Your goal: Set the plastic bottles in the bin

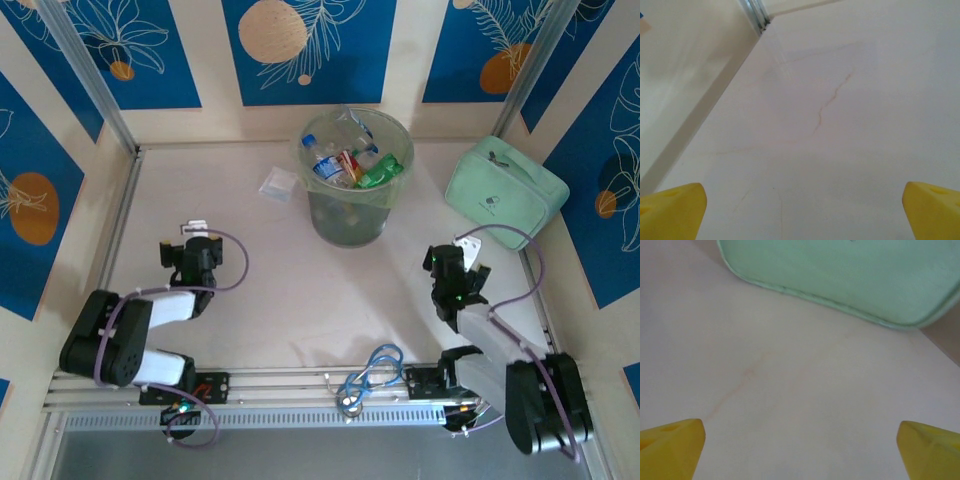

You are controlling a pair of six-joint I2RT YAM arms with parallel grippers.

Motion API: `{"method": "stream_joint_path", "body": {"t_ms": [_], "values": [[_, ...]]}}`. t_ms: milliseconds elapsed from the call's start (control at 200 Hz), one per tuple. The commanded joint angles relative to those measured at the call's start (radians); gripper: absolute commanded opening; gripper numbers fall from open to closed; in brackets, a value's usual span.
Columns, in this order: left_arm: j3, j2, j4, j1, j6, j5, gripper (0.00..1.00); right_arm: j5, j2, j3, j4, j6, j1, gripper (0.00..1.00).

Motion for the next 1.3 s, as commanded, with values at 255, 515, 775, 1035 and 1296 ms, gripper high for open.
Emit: {"method": "stream_joint_path", "body": {"t_ms": [255,515,775,1035,1296], "values": [[-0.03,0.176,0.419,0.082,0.057,0.394,1.0,-0.538,0.491,0.08,0.717,-0.255,-0.063,0.99],[-0.012,0.163,0.338,0.146,-0.009,0.459,1.0,-0.523,0.489,0.119,0.627,-0.173,-0.12,0.99],[0.009,0.16,0.295,0.124,0.005,0.413,1.0,-0.519,0.488,0.116,0.634,-0.176,-0.118,0.99],[0.026,0.16,0.261,0.123,0.033,0.488,1.0,-0.519,0.488,0.116,0.634,-0.176,-0.119,0.99],[0.028,0.16,0.258,0.123,0.032,0.488,1.0,-0.529,0.492,0.123,0.625,-0.178,-0.119,0.99]]}}
